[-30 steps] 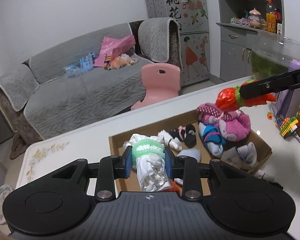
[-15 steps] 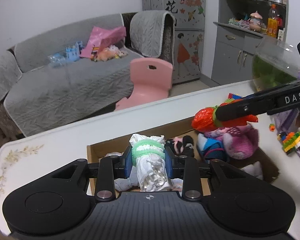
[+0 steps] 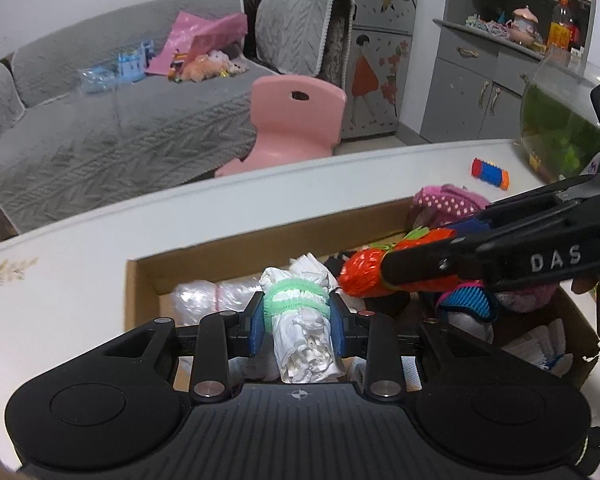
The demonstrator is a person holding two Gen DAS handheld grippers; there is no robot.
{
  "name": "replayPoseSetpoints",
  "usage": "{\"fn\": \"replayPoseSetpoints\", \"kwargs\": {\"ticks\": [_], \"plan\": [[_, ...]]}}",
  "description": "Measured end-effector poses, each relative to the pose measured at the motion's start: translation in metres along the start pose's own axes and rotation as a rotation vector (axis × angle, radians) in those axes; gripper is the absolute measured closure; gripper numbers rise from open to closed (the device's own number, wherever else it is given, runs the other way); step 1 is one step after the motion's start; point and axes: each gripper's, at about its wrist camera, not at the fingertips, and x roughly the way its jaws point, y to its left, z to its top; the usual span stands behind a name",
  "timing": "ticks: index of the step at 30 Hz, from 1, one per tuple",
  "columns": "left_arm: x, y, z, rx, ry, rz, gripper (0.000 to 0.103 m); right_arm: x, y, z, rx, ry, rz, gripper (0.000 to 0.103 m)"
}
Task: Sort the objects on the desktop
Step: 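Open both grippers to drop the white-green and orange bag bundles into the box, then move both grippers back to the black socks on the table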
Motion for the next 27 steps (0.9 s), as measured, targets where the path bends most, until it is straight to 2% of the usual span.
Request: {"fn": "replayPoseSetpoints", "kwargs": {"ticks": [4,5,6,7,8,14,18,20,21,23,27], "plan": [[0.012,-0.001,-0.004,-0.009,0.014,-0.017,0.06,0.007,-0.001,-0.007,-0.002,0.014,-0.028,0.068],[0.013,-0.002,-0.005,-0.008,0.014,-0.017,0.049,0.007,0.0,-0.007,-0.01,0.012,-0.042,0.065],[0.014,-0.002,-0.004,-0.01,0.013,-0.019,0.03,0.005,0.0,-0.008,-0.018,0.009,-0.05,0.064],[0.014,-0.003,-0.005,-0.011,0.008,-0.021,0.02,0.006,0.001,-0.007,-0.021,0.007,-0.052,0.062],[0.012,-0.003,-0.005,-0.009,-0.002,-0.026,0.015,0.003,0.001,-0.008,-0.022,0.002,-0.051,0.06],[-0.023,-0.013,-0.011,0.032,-0.066,-0.01,0.014,-0.024,0.008,-0.007,-0.039,-0.064,-0.034,0.056],[-0.068,-0.021,-0.032,0.057,-0.133,-0.005,0.007,-0.067,0.019,-0.017,-0.079,-0.138,-0.025,0.05],[-0.09,-0.025,-0.048,0.065,-0.156,-0.016,0.0,-0.093,0.023,-0.031,-0.103,-0.172,-0.027,0.041],[-0.102,-0.027,-0.059,0.065,-0.171,-0.017,0.0,-0.107,0.025,-0.041,-0.113,-0.185,-0.017,0.036],[-0.116,-0.028,-0.077,0.05,-0.169,-0.03,0.0,-0.127,0.027,-0.062,-0.128,-0.203,-0.022,0.015],[-0.131,-0.034,-0.111,0.01,-0.148,-0.036,0.0,-0.148,0.024,-0.112,-0.135,-0.197,-0.058,0.014]]}}
